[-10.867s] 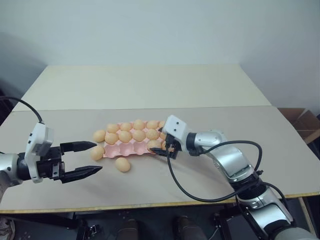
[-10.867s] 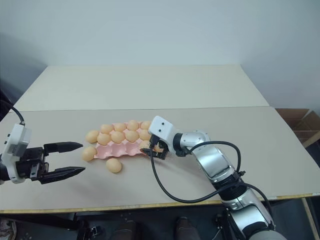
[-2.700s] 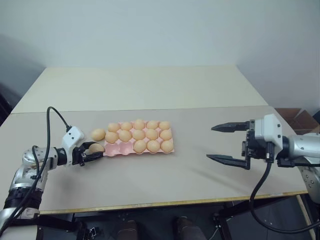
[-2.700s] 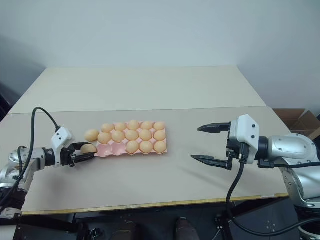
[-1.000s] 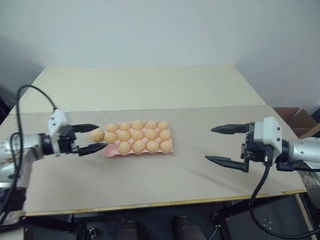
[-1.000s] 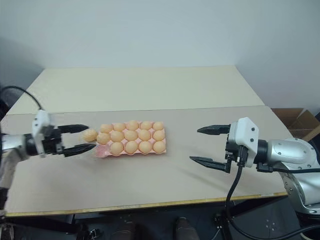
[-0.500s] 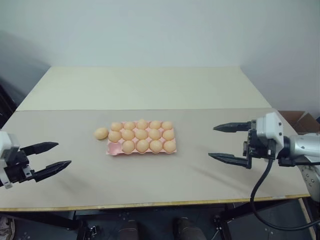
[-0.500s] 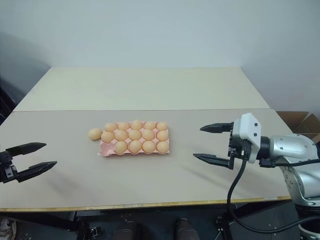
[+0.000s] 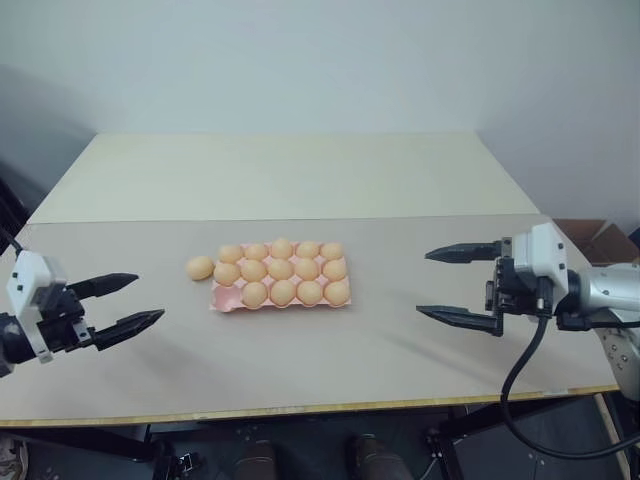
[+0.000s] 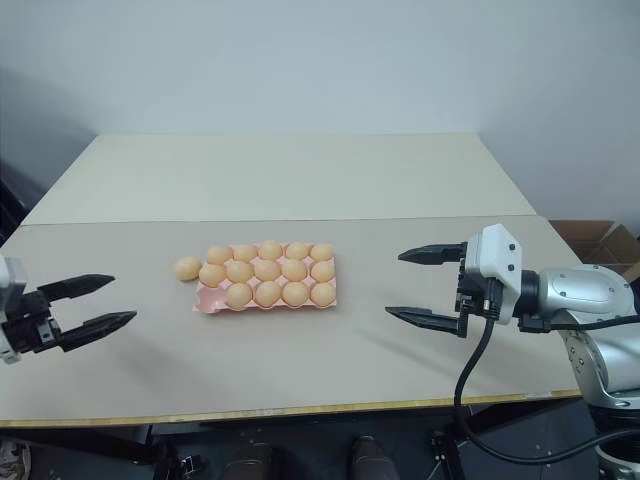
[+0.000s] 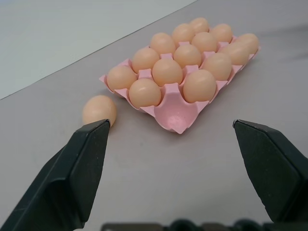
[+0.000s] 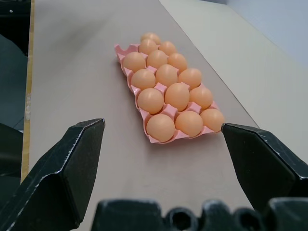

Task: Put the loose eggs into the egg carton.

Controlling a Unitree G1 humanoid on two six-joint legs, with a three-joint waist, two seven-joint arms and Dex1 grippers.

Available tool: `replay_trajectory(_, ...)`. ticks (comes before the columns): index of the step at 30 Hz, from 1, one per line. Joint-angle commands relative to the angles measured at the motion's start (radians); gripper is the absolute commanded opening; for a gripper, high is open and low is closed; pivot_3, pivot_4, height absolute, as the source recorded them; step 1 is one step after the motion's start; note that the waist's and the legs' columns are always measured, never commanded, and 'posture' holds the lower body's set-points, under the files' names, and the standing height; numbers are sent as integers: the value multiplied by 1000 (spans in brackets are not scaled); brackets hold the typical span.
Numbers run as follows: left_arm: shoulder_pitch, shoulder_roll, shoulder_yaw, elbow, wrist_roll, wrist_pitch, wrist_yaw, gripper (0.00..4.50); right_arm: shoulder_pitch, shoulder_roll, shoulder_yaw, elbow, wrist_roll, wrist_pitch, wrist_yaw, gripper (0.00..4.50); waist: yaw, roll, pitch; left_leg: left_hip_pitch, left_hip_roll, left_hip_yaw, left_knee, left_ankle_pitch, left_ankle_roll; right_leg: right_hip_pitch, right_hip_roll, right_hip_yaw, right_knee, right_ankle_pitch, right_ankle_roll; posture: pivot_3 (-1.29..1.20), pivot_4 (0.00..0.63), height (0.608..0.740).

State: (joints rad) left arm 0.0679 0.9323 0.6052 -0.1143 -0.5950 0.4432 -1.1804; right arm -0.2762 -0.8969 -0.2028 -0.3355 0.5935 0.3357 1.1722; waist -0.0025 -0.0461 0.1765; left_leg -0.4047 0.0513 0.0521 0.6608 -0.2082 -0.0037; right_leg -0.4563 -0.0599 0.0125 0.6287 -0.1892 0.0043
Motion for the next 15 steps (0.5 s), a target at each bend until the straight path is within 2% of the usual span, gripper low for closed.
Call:
replay_trajectory(1,-46,1,-14,23,-3,-13,25,4453,-8,-4,-32,-30,17,-5,-14,4500,0,0,0,0,0,0,0,0,0,0,0,0,0,0,0,0,150,740)
replay_trajectory(7,-253,-43,-172,175,121,-59,170,4453,-47,28,-25,-28,49,11,-45,4500,8,0,0,0,0,0,0,0,0,1,0,0,0,1,1,0,150,740)
replay_trajectory(15,-507,-96,-345,474,240,-161,180,4453,-66,25,-46,-41,101,46,-48,4500,10,-1,0,-1,-1,0,0,0,0,1,0,0,0,4,6,0,150,740)
